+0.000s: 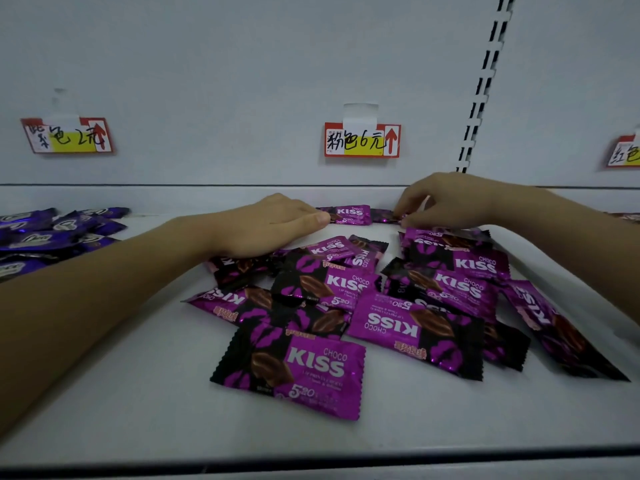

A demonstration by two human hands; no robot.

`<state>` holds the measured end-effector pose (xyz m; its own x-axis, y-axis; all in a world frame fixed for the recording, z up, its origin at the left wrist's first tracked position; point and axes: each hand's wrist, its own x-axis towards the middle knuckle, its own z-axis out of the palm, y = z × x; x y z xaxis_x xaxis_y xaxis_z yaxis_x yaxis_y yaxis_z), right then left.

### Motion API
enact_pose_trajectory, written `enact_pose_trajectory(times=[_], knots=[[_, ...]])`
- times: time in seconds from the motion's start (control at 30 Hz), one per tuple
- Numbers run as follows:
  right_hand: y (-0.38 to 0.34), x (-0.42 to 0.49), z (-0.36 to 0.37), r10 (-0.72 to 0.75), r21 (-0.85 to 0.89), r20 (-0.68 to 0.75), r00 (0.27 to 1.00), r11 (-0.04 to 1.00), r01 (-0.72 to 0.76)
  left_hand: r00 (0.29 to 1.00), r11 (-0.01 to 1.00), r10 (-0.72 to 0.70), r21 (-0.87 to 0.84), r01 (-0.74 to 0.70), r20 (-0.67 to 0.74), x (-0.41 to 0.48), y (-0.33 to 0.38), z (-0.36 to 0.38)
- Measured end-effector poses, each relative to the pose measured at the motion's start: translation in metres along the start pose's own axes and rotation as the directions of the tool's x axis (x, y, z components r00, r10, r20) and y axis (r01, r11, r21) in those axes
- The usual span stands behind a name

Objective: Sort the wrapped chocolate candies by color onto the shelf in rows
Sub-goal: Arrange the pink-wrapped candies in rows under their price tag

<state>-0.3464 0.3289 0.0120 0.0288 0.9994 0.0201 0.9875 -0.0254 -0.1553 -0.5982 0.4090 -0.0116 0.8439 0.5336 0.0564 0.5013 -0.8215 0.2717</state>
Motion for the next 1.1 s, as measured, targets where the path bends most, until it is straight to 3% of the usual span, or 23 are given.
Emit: enact_pose_trajectory(times=[0.17, 0.3, 0.4, 0.5, 0.7, 0.93, 1.1], knots=[[-0.009, -0.001, 0.001, -0.044, -0.028, -0.079, 0.996, 0.999, 0.042, 1.0, 1.0, 0.005, 0.021, -0.005, -0.02, 0.0, 0.0, -0.007], [-0.036, -0.016, -0.008, -0.194, 0.236, -0.154, 0.969, 0.945, 0.226, 0.998, 0.996, -0.066, -0.063, 0.067, 0.011, -0.017, -0.005, -0.039], [-0.067, -0.025, -0.001, -0.321, 0.304, -0.038, 0.946, 0.899, 0.316, 0.956, 0.978, -0.165, -0.086, 0.191, 0.242, -0.034, -0.007, -0.054], [-0.082, -0.025, 0.009, -0.344, 0.211, 0.09, 0.935, 0.924, 0.32, 0.926, 0.964, -0.226, -0.066, 0.257, 0.302, -0.038, -0.009, -0.057], [-0.074, -0.031, -0.002, -0.266, 0.375, 0.163, 0.95, 0.907, 0.19, 0.902, 0.94, -0.258, -0.128, 0.318, 0.346, -0.037, -0.005, -0.054], [-0.068, -0.027, -0.004, -0.028, 0.645, -0.021, 0.999, 0.763, 0.034, 0.911, 0.929, -0.236, -0.197, 0.314, 0.339, -0.037, -0.001, -0.049], [-0.067, -0.024, -0.004, 0.058, 0.713, -0.053, 0.997, 0.701, -0.003, 0.957, 0.855, -0.19, -0.443, 0.271, 0.22, -0.038, -0.001, -0.054]])
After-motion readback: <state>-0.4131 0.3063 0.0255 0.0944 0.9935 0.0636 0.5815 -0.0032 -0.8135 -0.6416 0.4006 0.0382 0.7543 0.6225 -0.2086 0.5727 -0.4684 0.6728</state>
